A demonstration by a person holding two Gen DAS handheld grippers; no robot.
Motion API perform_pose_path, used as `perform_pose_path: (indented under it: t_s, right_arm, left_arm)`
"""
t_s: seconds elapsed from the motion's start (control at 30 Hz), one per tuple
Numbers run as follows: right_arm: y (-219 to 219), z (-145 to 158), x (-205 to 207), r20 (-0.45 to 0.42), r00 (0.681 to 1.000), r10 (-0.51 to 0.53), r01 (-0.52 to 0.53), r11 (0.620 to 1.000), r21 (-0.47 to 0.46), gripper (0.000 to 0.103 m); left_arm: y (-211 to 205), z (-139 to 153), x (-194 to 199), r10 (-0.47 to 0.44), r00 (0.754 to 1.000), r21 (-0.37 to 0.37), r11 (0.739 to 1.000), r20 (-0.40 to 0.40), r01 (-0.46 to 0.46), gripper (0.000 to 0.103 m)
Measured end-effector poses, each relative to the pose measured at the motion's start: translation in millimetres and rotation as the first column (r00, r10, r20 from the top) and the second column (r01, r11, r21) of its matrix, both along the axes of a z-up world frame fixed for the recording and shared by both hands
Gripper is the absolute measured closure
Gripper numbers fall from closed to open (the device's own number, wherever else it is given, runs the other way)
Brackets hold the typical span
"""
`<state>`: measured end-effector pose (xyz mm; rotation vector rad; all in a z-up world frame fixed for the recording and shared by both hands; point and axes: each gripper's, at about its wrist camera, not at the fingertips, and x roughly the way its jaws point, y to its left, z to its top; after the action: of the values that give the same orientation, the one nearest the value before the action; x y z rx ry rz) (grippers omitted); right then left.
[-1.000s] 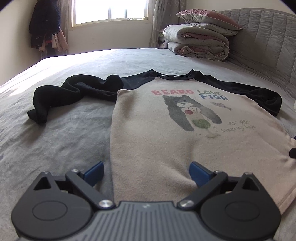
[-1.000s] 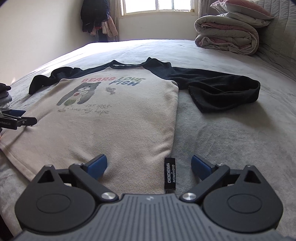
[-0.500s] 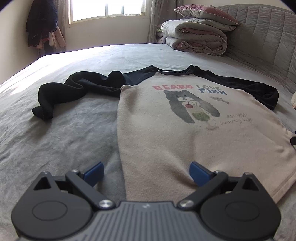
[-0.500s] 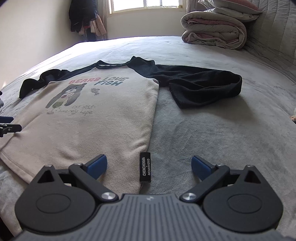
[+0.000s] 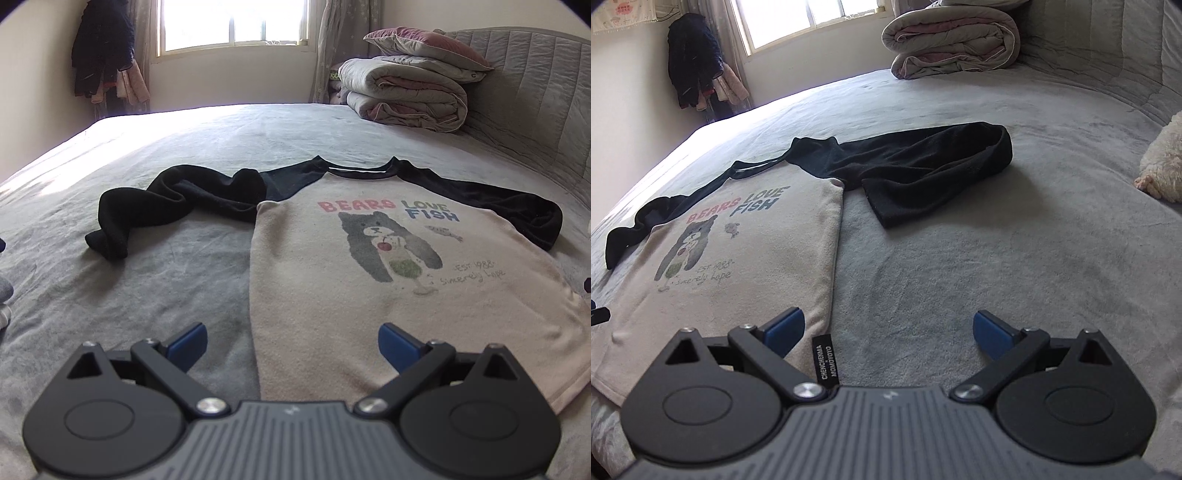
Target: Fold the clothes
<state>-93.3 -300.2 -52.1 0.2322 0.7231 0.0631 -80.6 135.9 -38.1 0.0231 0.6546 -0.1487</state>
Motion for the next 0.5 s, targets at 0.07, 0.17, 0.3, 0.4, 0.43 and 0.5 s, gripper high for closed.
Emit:
perform_pose_path:
  t_s: [0.07, 0.17, 0.3, 0.4, 0.43, 0.5]
  right_arm:
    - [-7, 6, 5, -0.014, 0.999, -0.035, 0.036, 0.999, 0.021, 0.004]
    - [-19, 16, 20, -0.076, 0.99, -0.119, 0.122, 0.992, 0.043, 0.005]
    - [-35, 29, 41, -0.136, 0.972, -0.192, 0.206, 0.974, 0.096, 0.011]
    - [-39, 38, 57, -0.121, 0.97, -0.21, 0.223, 0.969, 0.102, 0.013]
    - [-40, 39, 62, -0.113, 0.971, -0.212, 0.223, 0.969, 0.103, 0.014]
    - [-42, 38, 70, -0.102, 0.972, -0.213, 0.224, 0.967, 0.119, 0.016]
  left_arm:
    - [-2, 7, 3, 0.01, 1.0, -0.026, 1.0, 0.003, -0.01, 0.004]
    - [-9, 20, 13, 0.015, 1.0, -0.051, 0.999, -0.003, -0.015, 0.004]
    - [-28, 36, 27, -0.002, 1.0, -0.053, 0.999, 0.001, 0.002, 0.004]
    - [-49, 47, 36, -0.034, 0.999, -0.039, 0.999, 0.002, 0.035, 0.004]
    - [-56, 50, 39, -0.047, 0.999, -0.032, 0.998, 0.002, 0.047, 0.004]
    - [-73, 55, 45, -0.073, 0.997, -0.016, 0.997, 0.002, 0.073, 0.004]
